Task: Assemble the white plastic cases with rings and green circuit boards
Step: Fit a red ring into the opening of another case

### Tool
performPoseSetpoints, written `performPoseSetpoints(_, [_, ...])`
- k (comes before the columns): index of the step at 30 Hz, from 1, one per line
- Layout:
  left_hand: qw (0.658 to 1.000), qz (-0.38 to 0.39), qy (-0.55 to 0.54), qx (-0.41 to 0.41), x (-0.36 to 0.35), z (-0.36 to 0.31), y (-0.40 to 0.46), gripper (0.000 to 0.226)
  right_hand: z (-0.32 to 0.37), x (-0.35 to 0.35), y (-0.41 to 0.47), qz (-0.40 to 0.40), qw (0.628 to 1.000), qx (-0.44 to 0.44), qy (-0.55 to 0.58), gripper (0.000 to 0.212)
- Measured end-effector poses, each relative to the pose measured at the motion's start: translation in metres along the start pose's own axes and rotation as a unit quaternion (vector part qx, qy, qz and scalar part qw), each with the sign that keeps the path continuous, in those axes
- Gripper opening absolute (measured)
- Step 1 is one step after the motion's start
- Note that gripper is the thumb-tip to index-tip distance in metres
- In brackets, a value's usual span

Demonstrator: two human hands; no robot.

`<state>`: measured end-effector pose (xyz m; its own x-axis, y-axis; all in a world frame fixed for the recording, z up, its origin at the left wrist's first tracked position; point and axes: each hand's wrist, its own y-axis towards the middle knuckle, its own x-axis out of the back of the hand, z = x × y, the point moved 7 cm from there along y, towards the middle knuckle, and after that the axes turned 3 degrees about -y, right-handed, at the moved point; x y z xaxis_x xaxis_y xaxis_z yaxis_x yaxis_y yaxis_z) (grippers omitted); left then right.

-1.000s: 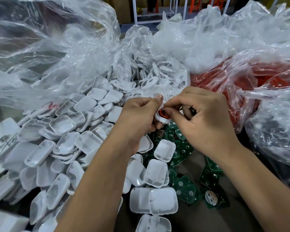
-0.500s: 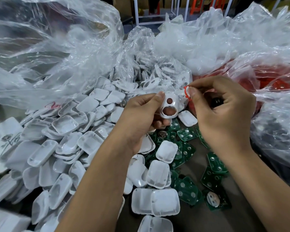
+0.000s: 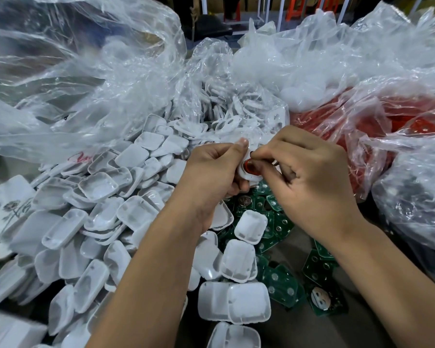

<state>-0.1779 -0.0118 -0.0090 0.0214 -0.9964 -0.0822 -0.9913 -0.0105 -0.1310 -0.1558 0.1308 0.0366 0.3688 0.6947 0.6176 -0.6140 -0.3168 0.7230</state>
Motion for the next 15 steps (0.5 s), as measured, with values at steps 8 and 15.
performPoseSetpoints(8, [1.0, -0.02, -0.012, -0.016, -0.0014, 0.0008, 0.0005, 0.04, -0.0012, -0.0007, 0.0011, 0.002, 1.0, -0.018, -0.017, 0.003])
performPoseSetpoints(15, [0.999, -0.015, -0.043, -0.025, -0.0034, -0.0028, -0.0016, 0.038, -0.0059, 0.0063, 0.0019, -0.02, 0.998, -0.056, 0.024, 0.005])
